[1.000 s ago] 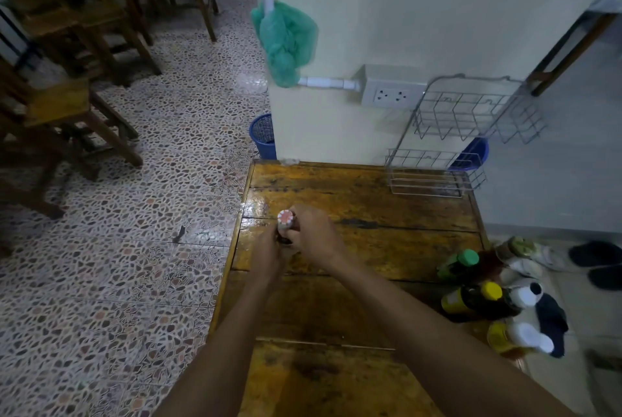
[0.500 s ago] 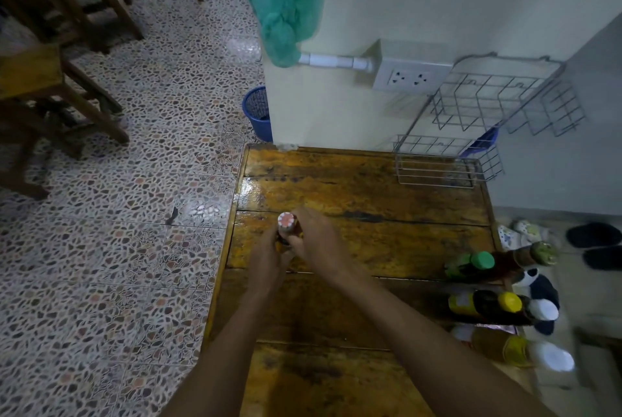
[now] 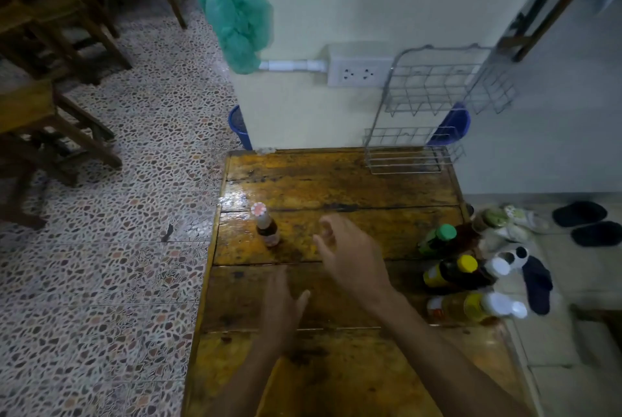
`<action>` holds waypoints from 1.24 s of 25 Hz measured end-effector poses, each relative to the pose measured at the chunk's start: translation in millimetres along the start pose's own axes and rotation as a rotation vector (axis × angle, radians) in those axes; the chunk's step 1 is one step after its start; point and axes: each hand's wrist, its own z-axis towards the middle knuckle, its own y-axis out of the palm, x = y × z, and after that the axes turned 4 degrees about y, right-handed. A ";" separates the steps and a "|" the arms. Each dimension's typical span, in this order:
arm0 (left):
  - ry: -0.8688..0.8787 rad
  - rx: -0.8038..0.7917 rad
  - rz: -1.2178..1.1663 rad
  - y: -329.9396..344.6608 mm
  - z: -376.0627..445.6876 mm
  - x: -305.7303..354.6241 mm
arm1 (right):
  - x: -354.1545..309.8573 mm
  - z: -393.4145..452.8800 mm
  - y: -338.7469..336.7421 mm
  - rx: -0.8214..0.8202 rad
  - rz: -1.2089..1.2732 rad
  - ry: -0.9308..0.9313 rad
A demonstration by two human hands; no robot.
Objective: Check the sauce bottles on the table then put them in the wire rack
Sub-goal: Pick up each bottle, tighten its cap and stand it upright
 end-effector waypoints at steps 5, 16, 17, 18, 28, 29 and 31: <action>0.214 -0.216 -0.108 65.6 -42.2 94.0 | 69.8 -83.4 -73.1 0.130 -0.193 0.043; 0.387 -0.179 -0.129 169.9 -67.2 215.5 | 186.5 -143.8 -129.0 0.130 -0.609 -0.082; 0.372 -0.178 -0.185 170.0 -67.3 217.1 | 189.6 -141.5 -130.8 0.114 -0.609 -0.138; 0.377 -0.169 -0.246 169.2 -68.3 215.0 | 190.7 -138.9 -134.1 0.099 -0.607 -0.211; 0.405 -0.102 -0.386 74.5 -102.5 171.4 | 136.5 -97.7 -131.7 0.184 -0.469 -0.762; 0.366 -0.112 -0.355 67.7 -102.2 164.4 | 133.9 -93.3 -123.2 0.123 -0.416 -0.715; 0.299 -0.103 -0.271 52.9 -102.2 153.3 | 131.5 -87.1 -107.6 0.016 -0.359 -0.551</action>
